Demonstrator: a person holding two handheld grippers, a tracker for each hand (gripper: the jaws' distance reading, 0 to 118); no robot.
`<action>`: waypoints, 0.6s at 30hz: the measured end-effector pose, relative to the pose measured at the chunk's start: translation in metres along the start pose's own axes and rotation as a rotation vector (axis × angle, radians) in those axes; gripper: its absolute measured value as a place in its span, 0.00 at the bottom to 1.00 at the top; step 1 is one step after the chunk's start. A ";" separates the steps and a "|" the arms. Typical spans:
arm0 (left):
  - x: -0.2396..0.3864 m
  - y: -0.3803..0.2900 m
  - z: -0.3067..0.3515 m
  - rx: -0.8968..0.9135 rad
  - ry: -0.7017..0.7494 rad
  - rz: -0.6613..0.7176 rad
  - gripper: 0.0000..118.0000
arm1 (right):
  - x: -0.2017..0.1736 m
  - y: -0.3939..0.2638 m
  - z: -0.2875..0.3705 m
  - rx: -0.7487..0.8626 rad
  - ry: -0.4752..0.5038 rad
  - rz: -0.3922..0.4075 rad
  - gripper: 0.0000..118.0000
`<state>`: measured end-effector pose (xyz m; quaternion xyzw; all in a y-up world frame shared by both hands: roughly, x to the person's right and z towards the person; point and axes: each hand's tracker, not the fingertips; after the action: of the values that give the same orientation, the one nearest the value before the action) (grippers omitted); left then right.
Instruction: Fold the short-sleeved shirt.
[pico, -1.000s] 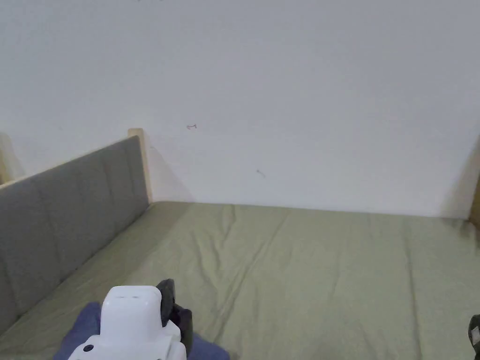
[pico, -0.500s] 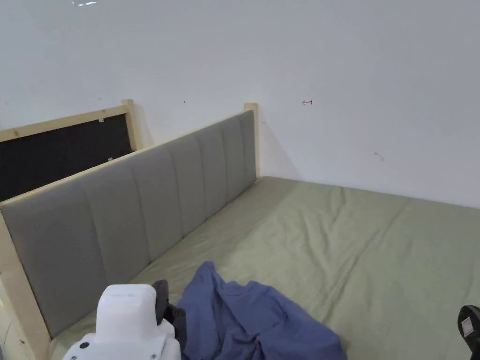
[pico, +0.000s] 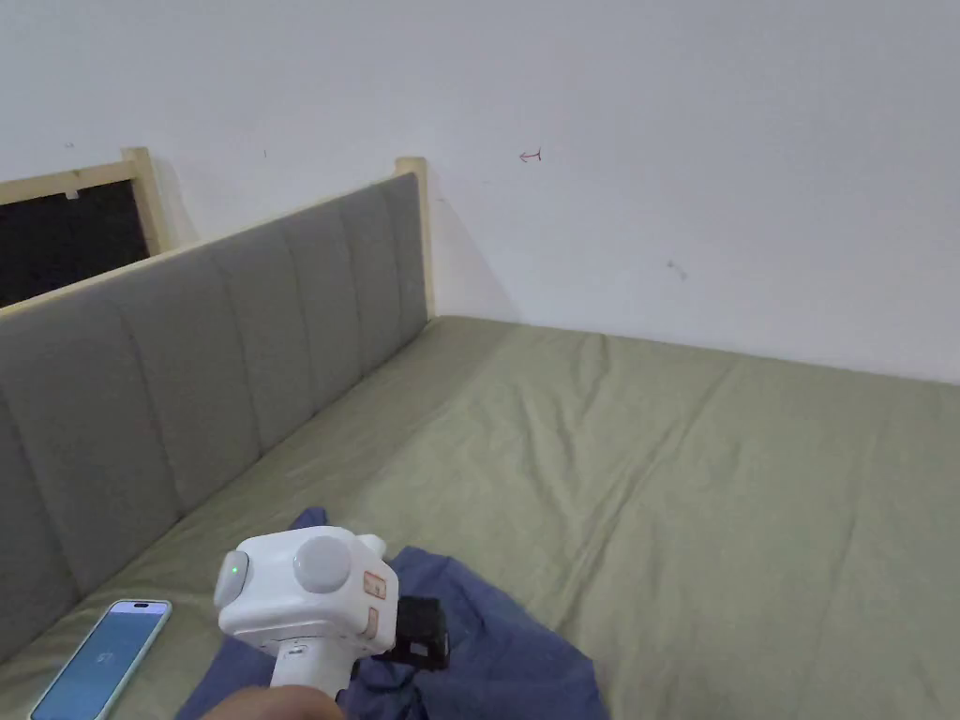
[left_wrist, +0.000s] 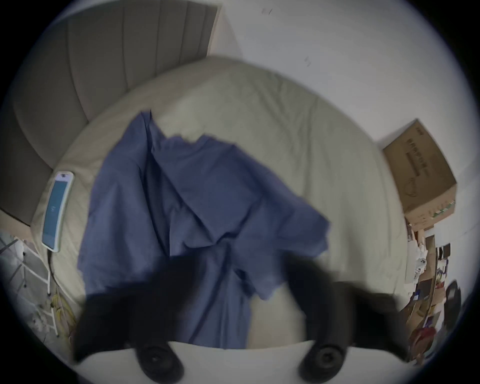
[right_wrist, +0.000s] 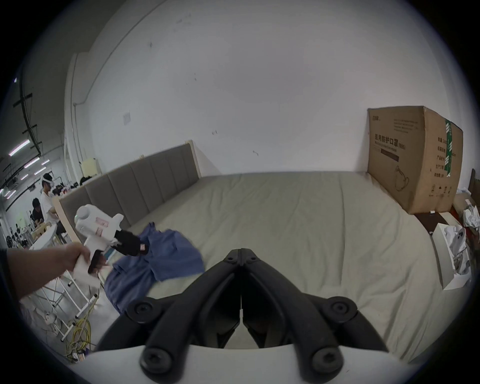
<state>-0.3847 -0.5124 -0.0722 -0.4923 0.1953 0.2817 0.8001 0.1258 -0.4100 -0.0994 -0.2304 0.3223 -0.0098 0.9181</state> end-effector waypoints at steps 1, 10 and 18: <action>-0.004 0.004 -0.010 -0.021 -0.026 0.006 0.90 | 0.004 -0.003 -0.003 -0.019 0.001 -0.008 0.00; 0.008 0.006 -0.092 -0.150 0.108 -0.249 0.96 | 0.020 -0.024 -0.039 -0.156 0.001 -0.095 0.00; 0.015 -0.018 -0.084 -0.005 0.174 -0.255 1.00 | 0.006 -0.034 -0.047 -0.215 0.056 -0.062 0.00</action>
<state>-0.3643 -0.5902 -0.1054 -0.5376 0.1993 0.1345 0.8082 0.1068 -0.4612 -0.1205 -0.3371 0.3399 -0.0101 0.8779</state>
